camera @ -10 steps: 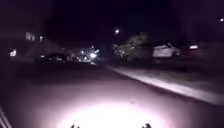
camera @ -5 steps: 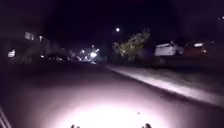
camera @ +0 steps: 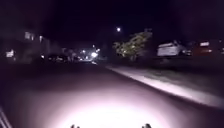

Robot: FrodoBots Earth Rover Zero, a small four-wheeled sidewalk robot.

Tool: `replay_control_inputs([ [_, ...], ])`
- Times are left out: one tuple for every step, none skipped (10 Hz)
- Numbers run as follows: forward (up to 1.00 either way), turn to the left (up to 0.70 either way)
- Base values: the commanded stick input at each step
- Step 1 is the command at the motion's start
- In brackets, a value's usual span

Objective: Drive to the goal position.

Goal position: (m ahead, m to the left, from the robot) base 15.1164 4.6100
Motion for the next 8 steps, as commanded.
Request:
replay_control_inputs([
  [0.70,0.00],
  [0.70,0.00],
  [0.70,0.00],
  [0.70,0.00],
  [0.70,0.00],
  [0.70,0.00],
  [0.70,0.00],
  [0.70,0.00],
])
